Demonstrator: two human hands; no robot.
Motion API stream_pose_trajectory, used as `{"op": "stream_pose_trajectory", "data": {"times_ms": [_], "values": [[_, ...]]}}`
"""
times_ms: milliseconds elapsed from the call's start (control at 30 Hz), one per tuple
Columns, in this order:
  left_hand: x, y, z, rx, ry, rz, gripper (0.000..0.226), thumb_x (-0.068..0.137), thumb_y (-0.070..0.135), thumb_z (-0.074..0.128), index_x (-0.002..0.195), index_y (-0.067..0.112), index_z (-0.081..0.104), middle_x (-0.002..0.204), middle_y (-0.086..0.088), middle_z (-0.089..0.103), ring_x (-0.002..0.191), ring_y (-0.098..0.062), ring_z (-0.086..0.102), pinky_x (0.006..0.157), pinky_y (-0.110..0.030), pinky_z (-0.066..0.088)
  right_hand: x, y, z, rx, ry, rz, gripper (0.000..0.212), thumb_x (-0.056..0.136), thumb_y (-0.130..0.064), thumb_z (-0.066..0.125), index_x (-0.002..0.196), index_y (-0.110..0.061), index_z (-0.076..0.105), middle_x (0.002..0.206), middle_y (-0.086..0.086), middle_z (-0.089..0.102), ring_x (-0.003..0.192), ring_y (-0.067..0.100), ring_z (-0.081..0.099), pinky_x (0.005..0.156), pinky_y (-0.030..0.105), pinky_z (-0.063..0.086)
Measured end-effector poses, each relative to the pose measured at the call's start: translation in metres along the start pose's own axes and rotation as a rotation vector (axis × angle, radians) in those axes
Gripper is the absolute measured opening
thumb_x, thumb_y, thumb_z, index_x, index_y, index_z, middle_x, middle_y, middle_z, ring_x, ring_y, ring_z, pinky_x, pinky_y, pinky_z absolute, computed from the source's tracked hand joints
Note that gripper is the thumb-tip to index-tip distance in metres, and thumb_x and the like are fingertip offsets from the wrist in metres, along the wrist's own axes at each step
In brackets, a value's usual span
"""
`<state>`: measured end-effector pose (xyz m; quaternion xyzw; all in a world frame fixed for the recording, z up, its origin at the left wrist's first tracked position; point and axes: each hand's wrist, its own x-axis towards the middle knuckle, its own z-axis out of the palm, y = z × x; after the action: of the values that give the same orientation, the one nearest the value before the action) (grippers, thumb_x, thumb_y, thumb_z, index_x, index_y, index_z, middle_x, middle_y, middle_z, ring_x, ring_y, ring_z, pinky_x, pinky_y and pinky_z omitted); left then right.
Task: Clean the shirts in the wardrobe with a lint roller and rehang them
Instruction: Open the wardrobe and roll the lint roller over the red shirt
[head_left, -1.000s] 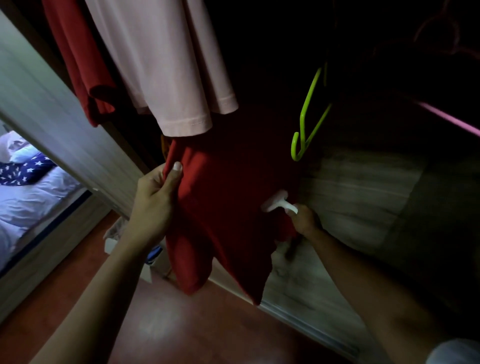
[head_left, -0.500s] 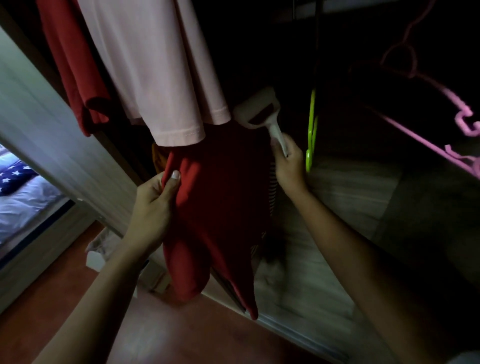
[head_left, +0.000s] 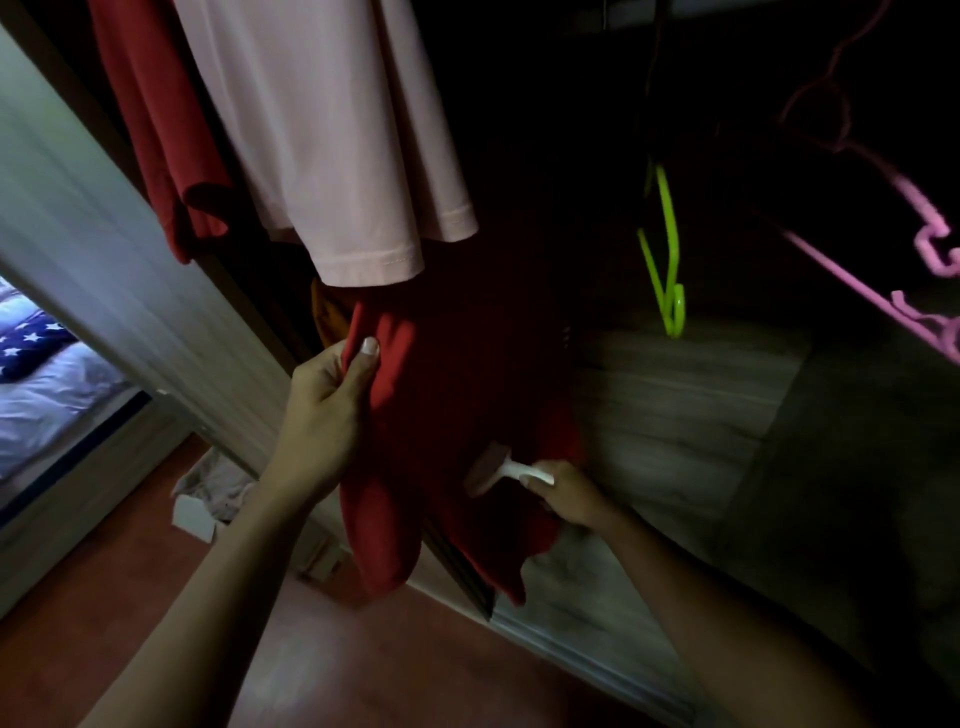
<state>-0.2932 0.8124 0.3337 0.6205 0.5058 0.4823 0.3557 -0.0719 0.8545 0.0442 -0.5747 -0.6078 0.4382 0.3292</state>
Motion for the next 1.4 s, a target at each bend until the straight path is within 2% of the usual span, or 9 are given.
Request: {"op": "stream_pose_trajectory", "data": {"times_ms": [233, 333, 433, 500, 600, 800, 967, 1200, 1400], "values": [[0.001, -0.009, -0.002, 0.014, -0.019, 0.003, 0.043, 0.105, 0.029, 0.047, 0.086, -0.009, 0.056, 0.066, -0.021, 0.059, 0.057, -0.023, 0.054, 0.053, -0.027, 0.045, 0.001, -0.094, -0.039, 0.234, 0.305, -0.225, 0.02, 0.099, -0.025, 0.058, 0.114, -0.017, 0.068, 0.097, 0.003, 0.072, 0.088, 0.011, 0.067, 0.077, 0.029, 0.051], [0.0, -0.01, 0.001, 0.015, -0.047, 0.033, 0.049, 0.105, 0.031, 0.046, 0.093, -0.015, 0.052, 0.079, -0.041, 0.057, 0.066, -0.031, 0.054, 0.063, -0.041, 0.044, -0.004, -0.152, -0.065, 0.327, 0.397, -0.337, 0.014, 0.101, -0.028, 0.053, 0.101, -0.023, 0.066, 0.07, -0.005, 0.056, 0.06, 0.012, 0.052, 0.053, 0.026, 0.04], [0.003, -0.007, 0.002, -0.004, -0.041, 0.034, 0.05, 0.105, 0.032, 0.046, 0.093, -0.016, 0.052, 0.083, -0.044, 0.057, 0.068, -0.033, 0.054, 0.065, -0.044, 0.044, -0.012, -0.187, -0.076, 0.419, 0.439, -0.411, 0.03, 0.102, -0.027, 0.05, 0.091, -0.001, 0.06, 0.063, 0.0, 0.044, 0.053, 0.015, 0.041, 0.046, 0.024, 0.031], [0.004, -0.007, 0.001, -0.01, -0.037, 0.024, 0.05, 0.104, 0.032, 0.047, 0.089, -0.016, 0.051, 0.072, -0.037, 0.056, 0.065, -0.03, 0.051, 0.063, -0.041, 0.042, -0.022, -0.195, -0.071, 0.491, 0.434, -0.438, 0.032, 0.103, -0.025, 0.047, 0.09, 0.003, 0.057, 0.062, 0.006, 0.038, 0.048, 0.012, 0.034, 0.042, 0.02, 0.027], [0.003, -0.01, 0.0, -0.011, -0.031, 0.009, 0.048, 0.105, 0.029, 0.047, 0.086, -0.015, 0.051, 0.068, -0.018, 0.055, 0.063, -0.025, 0.047, 0.059, -0.035, 0.039, -0.039, -0.188, -0.051, 0.575, 0.376, -0.467, 0.029, 0.104, -0.025, 0.044, 0.077, -0.018, 0.053, 0.063, 0.01, 0.034, 0.046, 0.012, 0.028, 0.039, 0.02, 0.023], [0.0, -0.009, 0.0, 0.042, -0.014, 0.043, 0.048, 0.105, 0.028, 0.047, 0.086, -0.015, 0.052, 0.069, -0.015, 0.055, 0.063, -0.024, 0.046, 0.056, -0.033, 0.038, -0.058, -0.119, 0.007, 0.446, 0.179, -0.345, 0.021, 0.101, -0.031, 0.051, 0.095, -0.015, 0.063, 0.066, -0.011, 0.045, 0.056, 0.004, 0.042, 0.052, 0.02, 0.035], [-0.004, -0.003, 0.004, 0.048, -0.045, 0.057, 0.05, 0.105, 0.028, 0.046, 0.084, -0.017, 0.048, 0.064, -0.023, 0.052, 0.059, -0.026, 0.046, 0.055, -0.035, 0.037, -0.07, -0.055, 0.038, 0.138, -0.057, -0.132, 0.031, 0.094, -0.05, 0.057, 0.111, -0.027, 0.068, 0.098, -0.012, 0.071, 0.095, 0.004, 0.067, 0.086, 0.032, 0.054], [-0.01, 0.002, 0.001, 0.032, -0.045, 0.058, 0.049, 0.105, 0.029, 0.046, 0.086, -0.016, 0.052, 0.067, -0.028, 0.056, 0.061, -0.027, 0.051, 0.059, -0.038, 0.04, -0.051, -0.066, -0.013, -0.167, -0.051, -0.167, 0.024, 0.091, -0.036, 0.066, 0.07, -0.045, 0.06, 0.066, -0.016, 0.061, 0.064, -0.005, 0.056, 0.065, 0.022, 0.041], [-0.013, 0.005, 0.003, 0.049, -0.04, 0.059, 0.05, 0.105, 0.032, 0.046, 0.081, -0.011, 0.053, 0.066, -0.034, 0.057, 0.059, -0.026, 0.051, 0.055, -0.039, 0.042, -0.048, -0.143, -0.085, 0.102, 0.208, -0.324, 0.013, 0.094, -0.024, 0.065, 0.096, -0.013, 0.073, 0.065, -0.02, 0.064, 0.061, -0.007, 0.055, 0.06, 0.015, 0.04]]}}
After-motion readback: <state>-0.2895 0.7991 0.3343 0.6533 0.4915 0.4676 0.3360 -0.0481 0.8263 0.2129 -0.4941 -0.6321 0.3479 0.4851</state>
